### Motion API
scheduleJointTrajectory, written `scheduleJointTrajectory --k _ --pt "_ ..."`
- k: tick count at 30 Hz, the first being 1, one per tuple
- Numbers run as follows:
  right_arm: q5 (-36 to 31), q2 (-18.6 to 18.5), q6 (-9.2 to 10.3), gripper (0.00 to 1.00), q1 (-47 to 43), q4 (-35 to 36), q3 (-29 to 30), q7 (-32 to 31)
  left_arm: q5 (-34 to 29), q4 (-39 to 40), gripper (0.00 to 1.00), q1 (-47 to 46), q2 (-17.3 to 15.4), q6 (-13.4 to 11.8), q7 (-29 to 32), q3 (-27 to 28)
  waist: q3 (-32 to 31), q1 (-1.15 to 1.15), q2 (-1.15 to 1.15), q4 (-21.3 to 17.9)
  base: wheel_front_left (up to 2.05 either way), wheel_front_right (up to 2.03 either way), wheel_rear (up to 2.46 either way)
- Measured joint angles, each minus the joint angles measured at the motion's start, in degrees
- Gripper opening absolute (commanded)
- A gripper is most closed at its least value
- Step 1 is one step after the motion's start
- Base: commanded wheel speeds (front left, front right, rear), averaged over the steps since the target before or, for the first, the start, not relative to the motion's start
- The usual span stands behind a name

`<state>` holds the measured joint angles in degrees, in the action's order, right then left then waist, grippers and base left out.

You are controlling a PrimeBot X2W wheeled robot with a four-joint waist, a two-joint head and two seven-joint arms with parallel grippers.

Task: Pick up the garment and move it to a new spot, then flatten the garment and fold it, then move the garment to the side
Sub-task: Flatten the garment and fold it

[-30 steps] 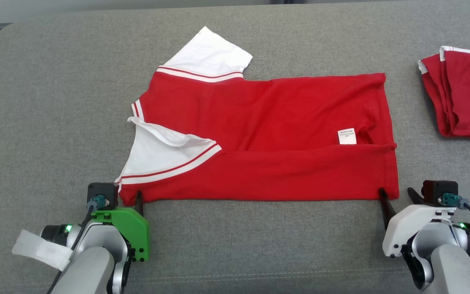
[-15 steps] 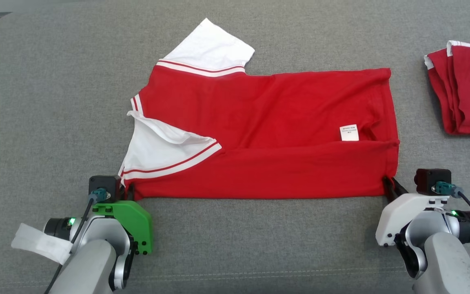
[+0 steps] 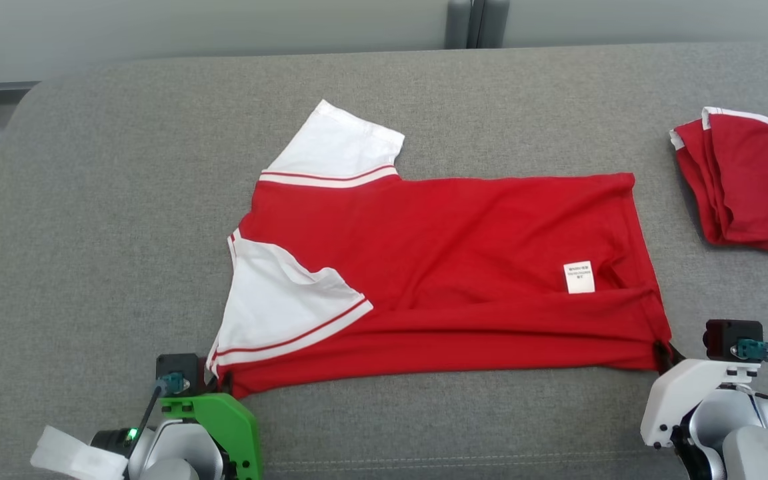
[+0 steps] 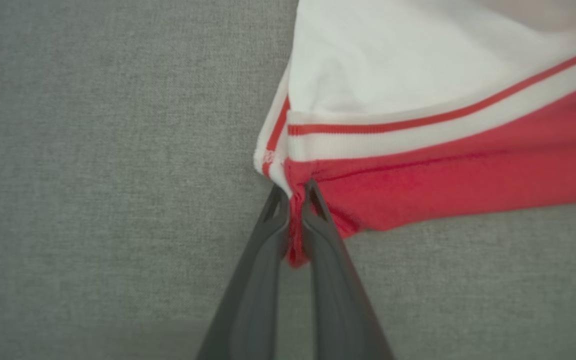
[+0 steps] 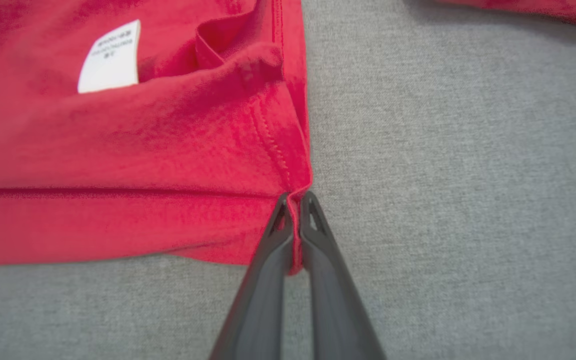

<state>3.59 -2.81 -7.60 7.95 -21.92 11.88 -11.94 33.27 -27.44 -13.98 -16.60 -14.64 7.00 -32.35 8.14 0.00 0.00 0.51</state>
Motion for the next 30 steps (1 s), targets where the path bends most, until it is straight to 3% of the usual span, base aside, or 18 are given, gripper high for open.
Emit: scheduleJointTrajectory --k 8,9,11,22,28,30 --pt "0.8 0.0 0.0 0.0 -3.9 3.2 0.9 -2.2 0.7 3.6 0.0 4.6 -0.5 -1.6 0.8 -0.5 -2.1 0.0 0.0 0.2 0.0 0.0 0.0" --pt "0.8 0.0 0.0 0.98 -3.9 3.2 0.9 -2.2 0.7 3.6 0.0 4.6 -0.5 -1.6 0.8 -0.5 -2.1 0.0 0.0 0.2 0.0 0.0 0.0" --pt "0.9 0.1 0.01 1.0 -4.2 3.2 0.7 -2.7 0.7 4.3 1.0 5.1 -0.8 -1.8 0.8 -0.6 -2.2 0.0 0.0 0.3 0.0 0.0 0.0" --pt "2.1 0.0 0.07 1.0 -5.3 5.3 2.5 -0.5 1.8 6.6 1.0 6.9 -1.8 -2.8 -3.4 1.6 -3.6 0.0 0.0 0.7 0.0 0.0 0.0" --pt "6.5 0.0 0.07 1.0 -5.5 7.5 2.6 5.7 3.1 10.3 1.0 8.0 -0.9 -2.5 -14.1 5.9 -5.3 0.0 0.0 0.9 0.0 0.0 0.0" --pt "7.5 0.0 0.07 1.0 -5.9 7.9 2.1 8.0 2.8 11.4 1.0 8.6 -0.8 -1.3 -17.9 6.2 -6.0 0.0 0.0 1.0 0.0 0.0 0.0"
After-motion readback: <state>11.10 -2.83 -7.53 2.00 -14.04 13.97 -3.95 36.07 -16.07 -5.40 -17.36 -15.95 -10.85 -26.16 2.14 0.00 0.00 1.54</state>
